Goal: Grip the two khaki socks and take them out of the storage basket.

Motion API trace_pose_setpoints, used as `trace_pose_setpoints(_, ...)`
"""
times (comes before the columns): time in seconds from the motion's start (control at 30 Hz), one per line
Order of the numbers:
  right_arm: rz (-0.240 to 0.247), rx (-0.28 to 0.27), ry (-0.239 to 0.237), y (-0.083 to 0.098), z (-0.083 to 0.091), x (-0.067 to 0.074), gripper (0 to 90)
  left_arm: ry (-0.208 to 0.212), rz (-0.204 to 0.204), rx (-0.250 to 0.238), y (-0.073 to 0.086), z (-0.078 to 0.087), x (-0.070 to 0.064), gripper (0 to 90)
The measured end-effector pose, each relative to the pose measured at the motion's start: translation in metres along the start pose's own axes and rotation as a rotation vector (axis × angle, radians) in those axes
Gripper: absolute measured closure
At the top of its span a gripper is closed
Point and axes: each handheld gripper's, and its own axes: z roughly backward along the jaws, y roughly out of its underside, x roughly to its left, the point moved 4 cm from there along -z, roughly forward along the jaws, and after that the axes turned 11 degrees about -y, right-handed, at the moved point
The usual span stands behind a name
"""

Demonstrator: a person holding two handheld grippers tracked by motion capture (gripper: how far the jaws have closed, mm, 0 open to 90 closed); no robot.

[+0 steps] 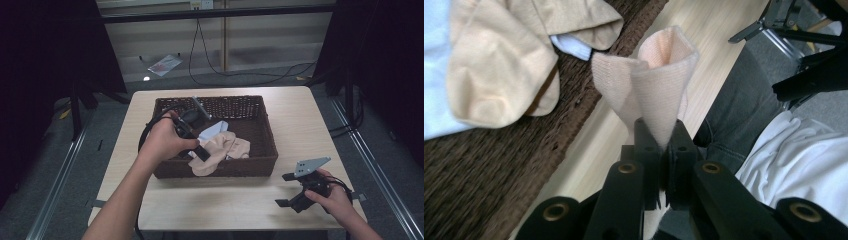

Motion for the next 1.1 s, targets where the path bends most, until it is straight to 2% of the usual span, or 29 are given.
trace_pose_setpoints(0.53,-0.001,0.001,0.0,0.0,0.0,0.0,5.1,0.021,0.01,0.0,0.011,-0.037,0.0,82.3)
trace_pose_setpoints(0.6,0.0,0.004,0.002,0.0,0.0,0.0,5.1,0.009,0.01,0.001,0.011,-0.04,0.0,76.7)
trace_pose_setpoints(0.7,-0.001,0.001,0.0,0.0,0.0,0.0,5.1,-0.01,0.027,-0.011,0.01,-0.042,-0.001,60.0)
trace_pose_setpoints(0.73,-0.001,0.0,0.0,0.0,0.0,0.0,5.1,-0.009,0.02,-0.02,0.009,-0.042,0.0,58.4)
trace_pose_setpoints(0.83,0.0,-0.004,-0.003,0.0,0.0,0.0,5.1,-0.009,0.035,-0.044,0.005,-0.037,0.0,44.9)
trace_pose_setpoints(0.97,0.002,0.002,-0.001,0.0,0.0,0.0,5.1,-0.024,0.043,-0.078,-0.001,-0.031,0.003,33.8)
trace_pose_setpoints(1.1,0.003,-0.002,-0.003,0.0,0.0,0.0,5.1,-0.058,0.034,-0.111,-0.01,-0.026,0.01,27.4)
